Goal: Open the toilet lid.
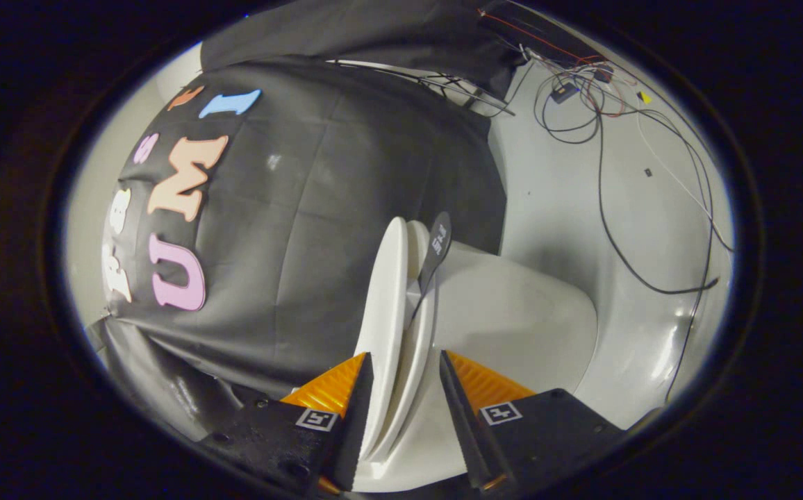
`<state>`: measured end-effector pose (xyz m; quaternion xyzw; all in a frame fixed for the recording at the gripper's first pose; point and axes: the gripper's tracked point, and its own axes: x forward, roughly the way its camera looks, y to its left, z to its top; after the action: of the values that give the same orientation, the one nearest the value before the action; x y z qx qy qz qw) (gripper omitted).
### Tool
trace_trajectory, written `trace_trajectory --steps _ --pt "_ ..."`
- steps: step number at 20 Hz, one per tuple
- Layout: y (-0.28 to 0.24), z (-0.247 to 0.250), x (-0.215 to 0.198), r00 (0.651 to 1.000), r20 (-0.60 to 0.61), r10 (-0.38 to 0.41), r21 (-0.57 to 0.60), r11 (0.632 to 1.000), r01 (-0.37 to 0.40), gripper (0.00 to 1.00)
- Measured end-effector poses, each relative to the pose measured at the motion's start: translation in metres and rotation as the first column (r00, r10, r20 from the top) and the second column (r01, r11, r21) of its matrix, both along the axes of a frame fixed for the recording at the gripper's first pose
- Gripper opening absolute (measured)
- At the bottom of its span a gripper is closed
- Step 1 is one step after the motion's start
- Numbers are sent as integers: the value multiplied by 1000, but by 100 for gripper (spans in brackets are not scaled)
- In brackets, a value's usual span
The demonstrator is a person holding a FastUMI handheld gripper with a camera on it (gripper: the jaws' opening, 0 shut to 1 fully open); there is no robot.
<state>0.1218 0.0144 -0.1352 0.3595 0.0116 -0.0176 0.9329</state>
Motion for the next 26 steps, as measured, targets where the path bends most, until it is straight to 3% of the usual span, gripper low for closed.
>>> trace_trajectory --steps 5,18,21,26 --pt "-14 5 3 997 41 -64 102 993 60 60" --pt "-66 72 20 973 191 -132 229 970 87 60" --pt "-80 90 22 959 247 -136 290 955 60 44" --pt "-90 87 31 973 186 -137 340 938 67 18"
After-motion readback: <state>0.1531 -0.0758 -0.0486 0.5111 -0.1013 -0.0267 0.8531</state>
